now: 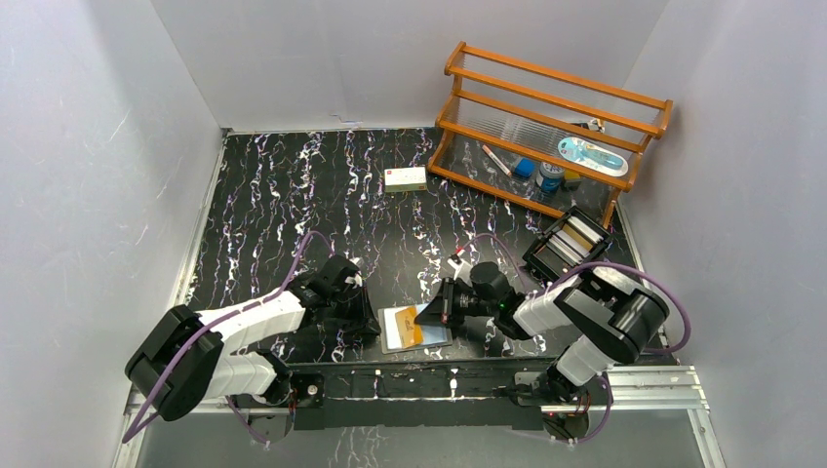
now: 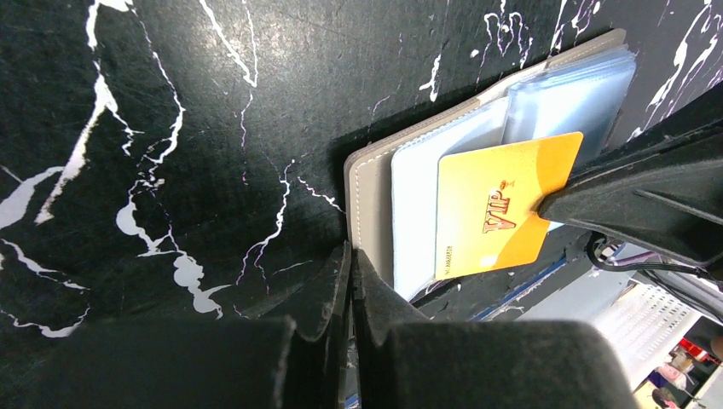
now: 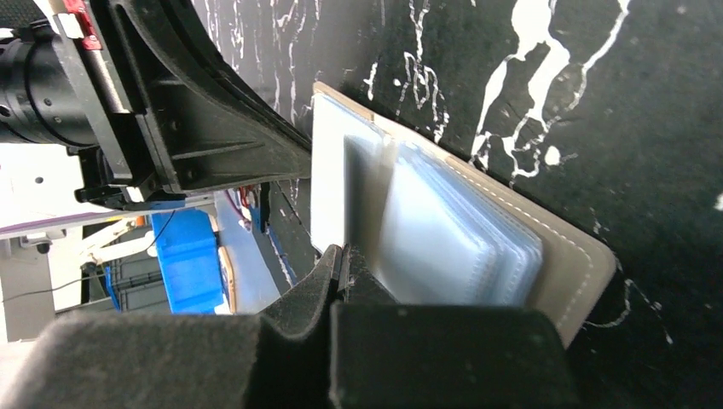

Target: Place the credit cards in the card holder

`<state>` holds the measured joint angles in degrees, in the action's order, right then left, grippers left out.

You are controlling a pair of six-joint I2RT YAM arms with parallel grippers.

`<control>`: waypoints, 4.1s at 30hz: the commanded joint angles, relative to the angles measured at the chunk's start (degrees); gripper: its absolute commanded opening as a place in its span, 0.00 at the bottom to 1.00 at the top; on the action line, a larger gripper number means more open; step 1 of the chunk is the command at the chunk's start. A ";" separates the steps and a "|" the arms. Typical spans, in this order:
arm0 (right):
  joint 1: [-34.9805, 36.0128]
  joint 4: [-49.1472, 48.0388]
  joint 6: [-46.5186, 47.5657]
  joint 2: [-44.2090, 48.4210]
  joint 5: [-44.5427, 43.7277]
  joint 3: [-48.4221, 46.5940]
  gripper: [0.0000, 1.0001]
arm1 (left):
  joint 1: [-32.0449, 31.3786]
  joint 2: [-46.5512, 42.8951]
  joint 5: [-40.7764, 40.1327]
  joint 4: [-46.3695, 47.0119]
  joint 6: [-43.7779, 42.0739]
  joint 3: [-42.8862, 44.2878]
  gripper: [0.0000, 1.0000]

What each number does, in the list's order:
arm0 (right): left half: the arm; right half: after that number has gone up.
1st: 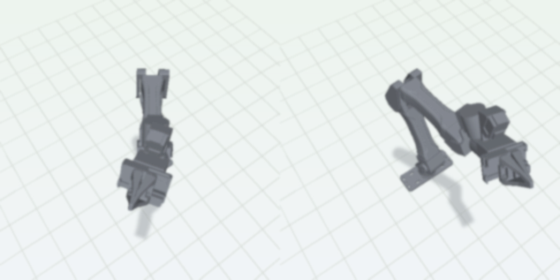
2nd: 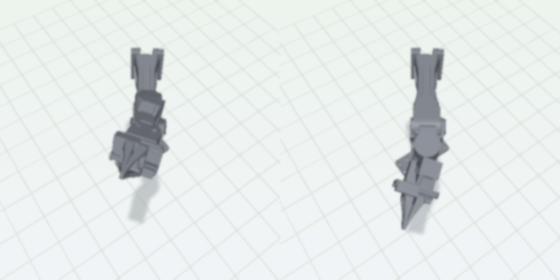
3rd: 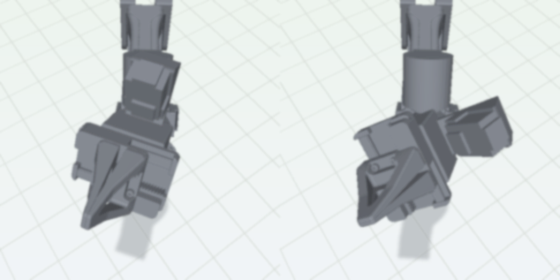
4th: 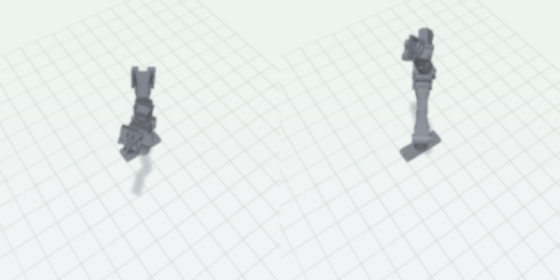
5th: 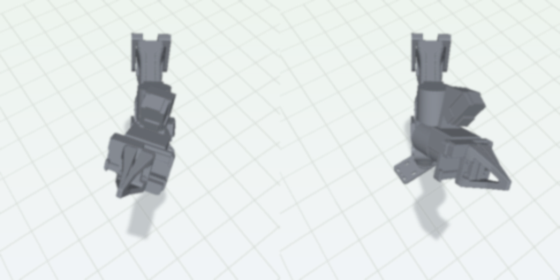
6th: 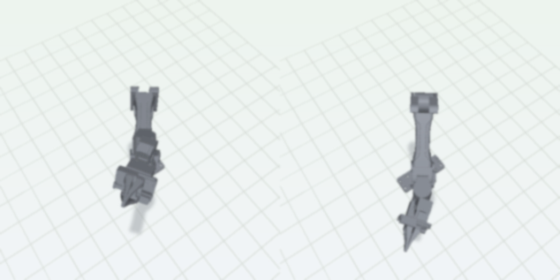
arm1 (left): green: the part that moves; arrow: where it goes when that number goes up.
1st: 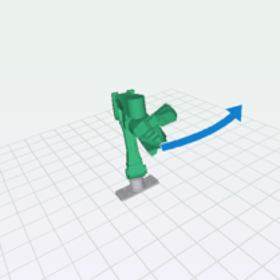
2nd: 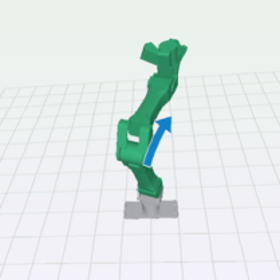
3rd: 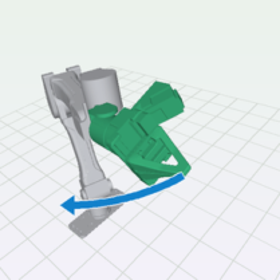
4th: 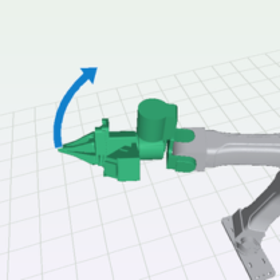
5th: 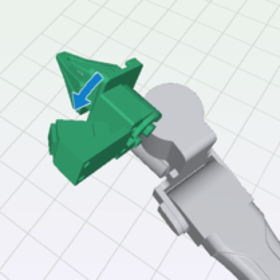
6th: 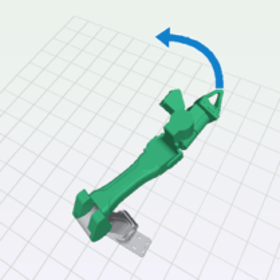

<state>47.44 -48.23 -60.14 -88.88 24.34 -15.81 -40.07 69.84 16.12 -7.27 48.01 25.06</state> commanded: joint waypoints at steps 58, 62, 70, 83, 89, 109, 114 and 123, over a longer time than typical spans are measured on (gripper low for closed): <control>-4.02 49.37 16.65 26.16 -16.24 -10.43 0.43 | 0.35 1.79 12.05 28.50 14.41 -4.92 0.00; -3.93 46.32 16.06 21.87 -13.67 -9.46 0.40 | 0.37 4.72 11.68 31.70 14.32 -6.25 0.00; -3.88 42.92 14.79 19.70 -12.62 -7.04 0.34 | 0.39 7.16 11.44 33.48 12.45 -6.80 0.00; -3.85 40.58 14.02 17.53 -11.59 -5.64 0.29 | 0.39 11.36 14.22 35.31 3.72 -6.47 0.00; -3.83 40.08 13.65 17.51 -11.43 -5.23 0.27 | 0.35 12.65 16.09 37.72 3.08 -6.61 0.00; -3.39 30.56 0.37 20.06 -14.96 3.28 0.25 | -3.01 17.76 6.98 46.77 12.29 -6.50 0.00; -2.72 28.43 -2.54 19.86 -15.64 3.55 0.24 | -4.91 19.96 6.67 45.52 11.71 -3.73 0.00; -2.09 38.47 -0.68 23.25 -19.61 -0.40 0.27 | -5.01 12.23 0.82 25.95 8.83 -0.26 0.36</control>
<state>44.40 -17.41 -61.95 -68.16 7.46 -13.76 -44.77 86.94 24.21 32.40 60.05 22.90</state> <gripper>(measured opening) 0.268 0.276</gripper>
